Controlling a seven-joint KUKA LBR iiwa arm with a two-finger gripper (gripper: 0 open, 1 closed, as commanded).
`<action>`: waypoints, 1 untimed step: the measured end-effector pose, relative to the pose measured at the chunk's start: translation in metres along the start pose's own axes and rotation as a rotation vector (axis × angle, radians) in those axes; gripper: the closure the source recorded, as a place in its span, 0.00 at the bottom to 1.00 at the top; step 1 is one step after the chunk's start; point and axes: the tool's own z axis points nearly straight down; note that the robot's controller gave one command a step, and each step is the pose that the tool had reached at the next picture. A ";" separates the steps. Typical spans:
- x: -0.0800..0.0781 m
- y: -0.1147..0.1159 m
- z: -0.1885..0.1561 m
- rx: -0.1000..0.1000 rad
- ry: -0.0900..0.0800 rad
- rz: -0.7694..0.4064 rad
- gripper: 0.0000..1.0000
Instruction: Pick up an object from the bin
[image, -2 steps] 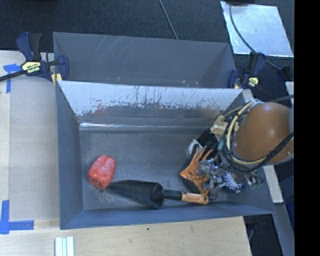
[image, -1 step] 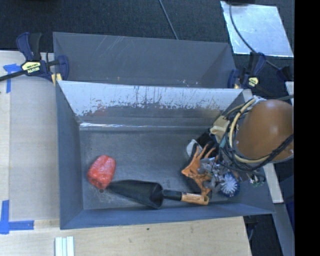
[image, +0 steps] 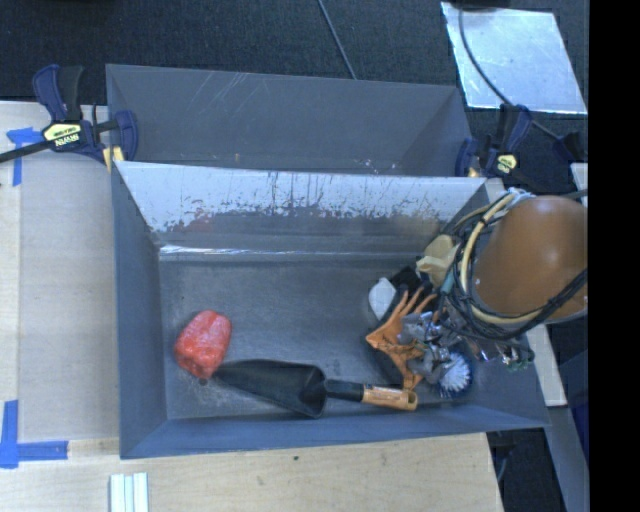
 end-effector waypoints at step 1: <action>0.001 0.001 -0.024 -0.004 0.007 0.002 1.00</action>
Offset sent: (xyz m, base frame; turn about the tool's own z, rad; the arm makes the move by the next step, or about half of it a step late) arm -0.0019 0.0004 0.0684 0.0016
